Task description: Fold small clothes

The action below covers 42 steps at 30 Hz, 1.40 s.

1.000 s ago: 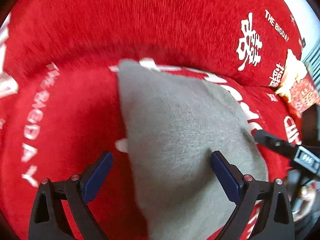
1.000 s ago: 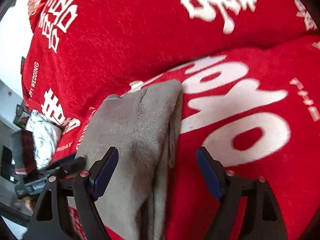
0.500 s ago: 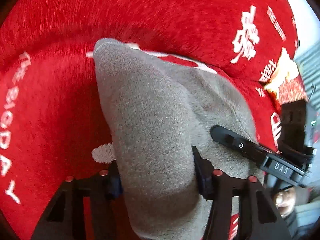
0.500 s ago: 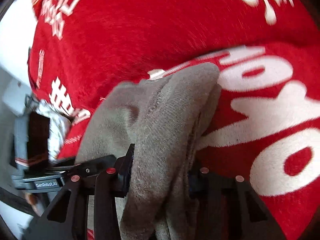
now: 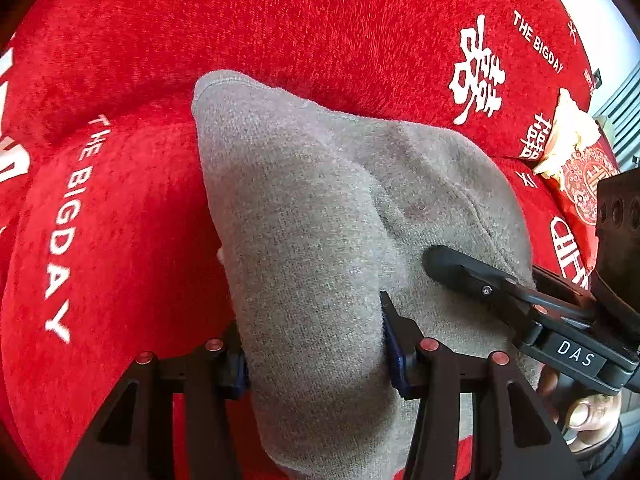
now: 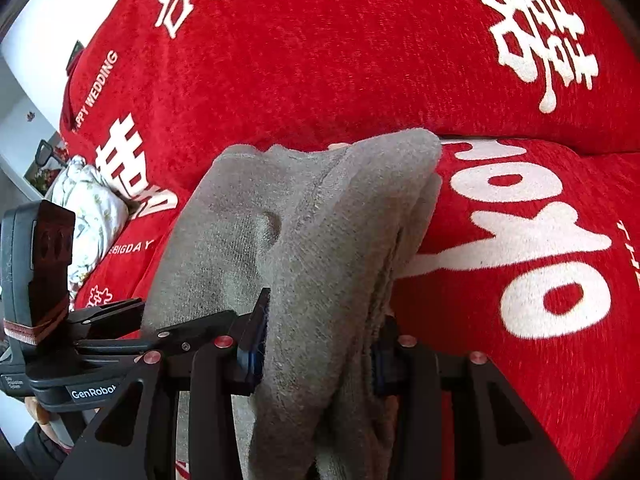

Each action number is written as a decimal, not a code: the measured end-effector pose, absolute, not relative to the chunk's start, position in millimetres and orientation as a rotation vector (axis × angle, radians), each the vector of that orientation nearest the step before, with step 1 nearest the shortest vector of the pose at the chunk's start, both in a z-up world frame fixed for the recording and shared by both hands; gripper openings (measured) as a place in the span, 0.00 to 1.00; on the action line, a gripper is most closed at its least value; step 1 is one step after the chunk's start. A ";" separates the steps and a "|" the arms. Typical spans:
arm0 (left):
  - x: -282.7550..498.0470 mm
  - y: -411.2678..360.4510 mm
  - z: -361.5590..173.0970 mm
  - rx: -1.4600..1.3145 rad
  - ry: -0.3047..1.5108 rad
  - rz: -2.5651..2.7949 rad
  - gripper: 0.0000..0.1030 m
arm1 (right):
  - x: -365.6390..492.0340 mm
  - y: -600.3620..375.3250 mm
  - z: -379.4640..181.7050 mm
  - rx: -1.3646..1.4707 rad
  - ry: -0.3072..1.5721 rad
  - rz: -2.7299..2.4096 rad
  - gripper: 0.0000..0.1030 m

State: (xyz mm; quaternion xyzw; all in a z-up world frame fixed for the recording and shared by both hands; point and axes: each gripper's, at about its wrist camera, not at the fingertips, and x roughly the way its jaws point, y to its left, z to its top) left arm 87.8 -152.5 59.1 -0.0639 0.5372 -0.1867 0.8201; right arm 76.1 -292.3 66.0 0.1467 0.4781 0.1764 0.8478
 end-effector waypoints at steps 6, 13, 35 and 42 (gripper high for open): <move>64.6 -137.8 65.0 -0.139 1.127 -0.382 0.51 | 53.2 -275.0 75.5 0.266 1.004 0.376 0.42; 42.3 -120.0 66.0 -0.127 1.119 -0.364 0.51 | 33.8 -254.1 80.2 0.220 1.009 0.371 0.42; -19.0 -98.5 61.1 -0.092 1.121 -0.335 0.51 | -22.7 -220.2 80.4 0.161 1.029 0.371 0.42; -44.2 -92.7 57.3 -0.072 1.117 -0.324 0.51 | -46.2 -213.5 75.9 0.176 1.029 0.373 0.42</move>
